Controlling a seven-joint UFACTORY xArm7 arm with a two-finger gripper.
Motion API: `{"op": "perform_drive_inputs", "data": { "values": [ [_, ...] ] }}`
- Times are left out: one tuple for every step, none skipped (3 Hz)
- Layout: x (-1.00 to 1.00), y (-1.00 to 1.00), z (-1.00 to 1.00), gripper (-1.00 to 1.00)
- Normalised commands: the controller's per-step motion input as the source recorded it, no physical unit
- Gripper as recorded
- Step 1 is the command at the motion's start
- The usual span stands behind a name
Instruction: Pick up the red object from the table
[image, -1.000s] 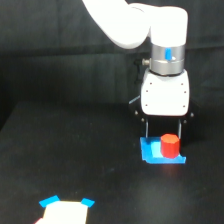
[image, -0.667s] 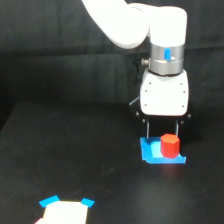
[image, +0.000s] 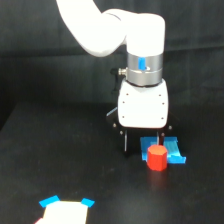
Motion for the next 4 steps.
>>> {"op": "perform_drive_inputs", "data": {
  "values": [
    [1.00, 0.03, -0.13, 0.39],
    [1.00, -0.67, -0.35, 0.83],
    [-0.96, -1.00, -1.00, 1.00],
    [-1.00, -1.00, -1.00, 1.00]
  ]
}}
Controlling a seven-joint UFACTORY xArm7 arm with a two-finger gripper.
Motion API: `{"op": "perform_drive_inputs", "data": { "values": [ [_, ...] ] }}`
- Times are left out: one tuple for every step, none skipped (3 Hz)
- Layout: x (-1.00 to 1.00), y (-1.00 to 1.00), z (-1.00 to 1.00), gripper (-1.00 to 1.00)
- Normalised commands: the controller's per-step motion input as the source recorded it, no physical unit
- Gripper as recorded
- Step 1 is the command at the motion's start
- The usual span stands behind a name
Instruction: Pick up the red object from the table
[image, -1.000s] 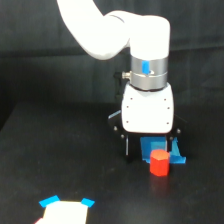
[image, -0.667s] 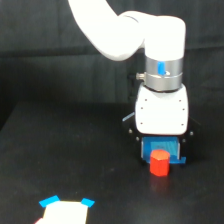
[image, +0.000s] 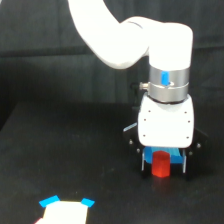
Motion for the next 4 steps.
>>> {"op": "perform_drive_inputs", "data": {
  "values": [
    [-0.57, 1.00, -0.43, 1.00],
    [-0.31, 1.00, -0.33, 0.31],
    [0.57, 1.00, -0.79, -1.00],
    [-0.20, 1.00, -0.52, 0.01]
  ]
}}
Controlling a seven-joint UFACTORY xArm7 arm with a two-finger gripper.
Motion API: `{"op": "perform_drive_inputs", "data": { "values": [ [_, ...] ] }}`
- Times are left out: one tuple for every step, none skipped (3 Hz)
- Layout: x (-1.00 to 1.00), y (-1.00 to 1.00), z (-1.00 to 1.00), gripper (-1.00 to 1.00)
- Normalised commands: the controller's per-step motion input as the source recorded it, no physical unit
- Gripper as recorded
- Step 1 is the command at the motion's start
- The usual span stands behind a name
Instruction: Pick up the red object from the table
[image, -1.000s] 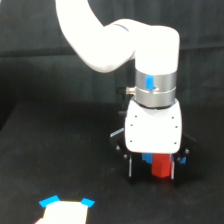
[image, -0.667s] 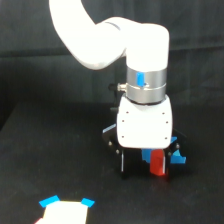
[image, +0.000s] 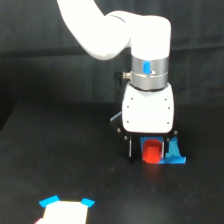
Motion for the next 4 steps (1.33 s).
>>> {"op": "perform_drive_inputs", "data": {
  "values": [
    [-0.22, 0.48, 0.51, -0.64],
    [-0.24, -0.11, 0.27, -1.00],
    [-0.20, -0.03, 0.64, -0.98],
    [0.01, 0.26, 0.97, -0.78]
  ]
}}
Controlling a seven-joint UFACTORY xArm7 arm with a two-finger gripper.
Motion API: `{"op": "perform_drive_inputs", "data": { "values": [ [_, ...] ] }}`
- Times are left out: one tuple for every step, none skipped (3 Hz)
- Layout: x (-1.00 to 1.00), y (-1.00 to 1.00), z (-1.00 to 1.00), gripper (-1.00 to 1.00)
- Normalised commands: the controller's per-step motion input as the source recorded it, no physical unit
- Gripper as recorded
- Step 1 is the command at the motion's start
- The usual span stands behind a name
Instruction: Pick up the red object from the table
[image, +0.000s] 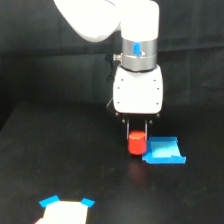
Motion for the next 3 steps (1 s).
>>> {"op": "perform_drive_inputs", "data": {
  "values": [
    [-0.34, 0.23, 1.00, -0.35],
    [0.35, 0.13, 1.00, -0.44],
    [-0.70, -0.84, 1.00, -1.00]
  ]
}}
